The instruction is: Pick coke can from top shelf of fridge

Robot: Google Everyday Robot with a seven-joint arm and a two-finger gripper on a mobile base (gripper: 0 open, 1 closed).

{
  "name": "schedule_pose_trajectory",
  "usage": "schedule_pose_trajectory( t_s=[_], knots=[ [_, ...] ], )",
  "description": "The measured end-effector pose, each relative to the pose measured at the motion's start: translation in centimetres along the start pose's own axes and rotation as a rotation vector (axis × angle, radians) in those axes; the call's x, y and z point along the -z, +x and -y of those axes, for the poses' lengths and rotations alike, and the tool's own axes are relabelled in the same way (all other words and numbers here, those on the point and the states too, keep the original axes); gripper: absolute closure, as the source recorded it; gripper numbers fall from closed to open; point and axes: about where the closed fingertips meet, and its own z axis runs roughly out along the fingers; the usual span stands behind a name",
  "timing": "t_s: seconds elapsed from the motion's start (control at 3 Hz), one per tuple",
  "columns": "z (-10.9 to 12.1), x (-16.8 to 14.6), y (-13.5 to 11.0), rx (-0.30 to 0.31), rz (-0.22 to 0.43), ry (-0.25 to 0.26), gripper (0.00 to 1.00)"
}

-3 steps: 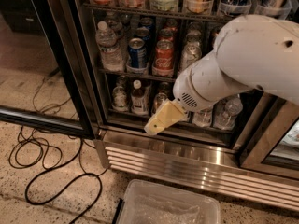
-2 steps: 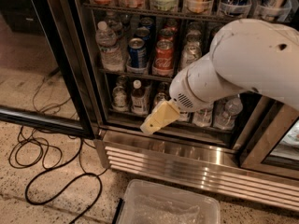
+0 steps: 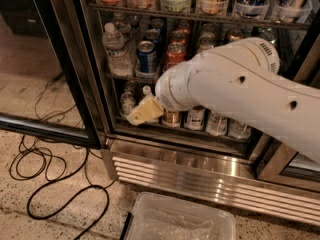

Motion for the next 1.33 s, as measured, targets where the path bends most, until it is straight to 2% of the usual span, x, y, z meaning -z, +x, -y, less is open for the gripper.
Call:
schedule_pose_trajectory(
  t_s=[0.33,0.67,1.0,1.33],
  knots=[
    [1.2,-0.8,-2.5,0.011,0.072,0.087,0.00],
    [1.9,-0.7,-2.7,0.005,0.074,0.121,0.00],
    [1.6,-1.1,-3.0,0.003,0.089,0.121,0.00],
    [2.2,-3.2,-4.4,-0.010,0.166,0.130,0.00]
  ],
)
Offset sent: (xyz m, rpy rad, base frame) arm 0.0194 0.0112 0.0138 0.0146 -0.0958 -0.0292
